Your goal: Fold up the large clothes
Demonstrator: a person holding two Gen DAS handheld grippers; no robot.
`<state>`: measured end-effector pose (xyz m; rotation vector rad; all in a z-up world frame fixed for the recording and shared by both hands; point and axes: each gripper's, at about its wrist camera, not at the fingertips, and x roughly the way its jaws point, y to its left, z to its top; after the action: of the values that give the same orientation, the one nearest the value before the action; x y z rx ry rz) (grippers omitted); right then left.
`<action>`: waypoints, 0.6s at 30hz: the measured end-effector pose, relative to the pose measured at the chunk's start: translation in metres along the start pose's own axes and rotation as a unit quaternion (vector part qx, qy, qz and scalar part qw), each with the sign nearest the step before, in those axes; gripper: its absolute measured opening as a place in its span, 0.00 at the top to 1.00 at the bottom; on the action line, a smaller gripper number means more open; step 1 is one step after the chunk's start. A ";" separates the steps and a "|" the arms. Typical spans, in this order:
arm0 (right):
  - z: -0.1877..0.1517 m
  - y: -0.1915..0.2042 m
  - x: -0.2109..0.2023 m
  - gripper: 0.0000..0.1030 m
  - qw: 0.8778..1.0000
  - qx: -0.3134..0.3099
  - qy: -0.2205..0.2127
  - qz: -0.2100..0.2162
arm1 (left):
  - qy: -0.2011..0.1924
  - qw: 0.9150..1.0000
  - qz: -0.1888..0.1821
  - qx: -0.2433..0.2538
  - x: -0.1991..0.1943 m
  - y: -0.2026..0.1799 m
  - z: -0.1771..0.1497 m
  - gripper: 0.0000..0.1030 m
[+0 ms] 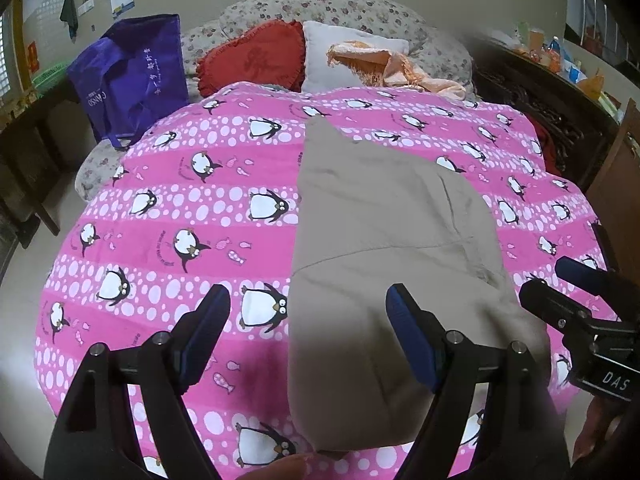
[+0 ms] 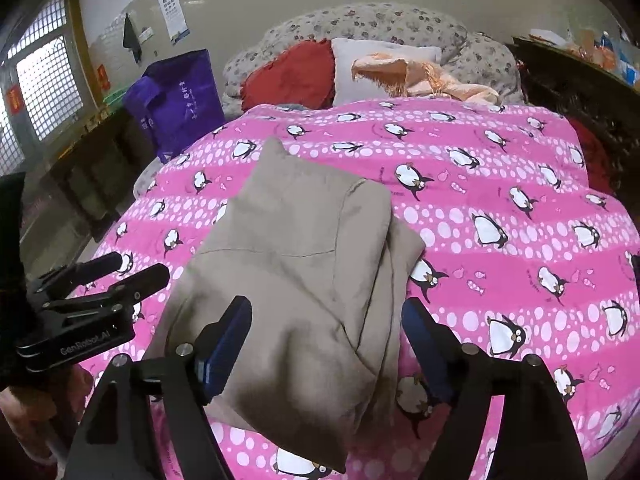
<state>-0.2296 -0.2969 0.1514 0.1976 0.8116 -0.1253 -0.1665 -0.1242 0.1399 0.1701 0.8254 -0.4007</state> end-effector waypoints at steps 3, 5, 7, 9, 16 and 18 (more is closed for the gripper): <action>0.000 0.000 0.003 0.20 1.000 0.006 0.004 0.001 | 0.001 1.000 -0.004 -0.006 0.001 0.003 0.000 0.22; 0.000 -0.001 0.005 0.20 1.000 0.013 0.008 0.003 | 0.002 1.000 -0.003 -0.005 0.001 0.003 0.000 0.22; 0.000 -0.001 0.007 0.20 1.000 0.015 0.011 0.005 | 0.003 1.000 -0.002 -0.004 0.002 0.003 -0.001 0.22; -0.001 -0.001 0.009 0.20 1.000 0.015 0.014 0.005 | 0.003 1.000 -0.003 -0.005 0.003 0.003 -0.001 0.22; -0.001 0.001 0.012 0.20 1.000 0.016 0.021 0.010 | 0.011 1.000 -0.004 -0.009 0.007 0.006 -0.001 0.22; -0.002 0.000 0.014 0.20 0.999 0.021 0.024 0.012 | 0.011 1.000 -0.003 -0.008 0.008 0.006 -0.002 0.22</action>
<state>-0.2216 -0.2971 0.1398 0.2506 0.8537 -0.1148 -0.1606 -0.1207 0.1332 0.1573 0.8509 -0.3984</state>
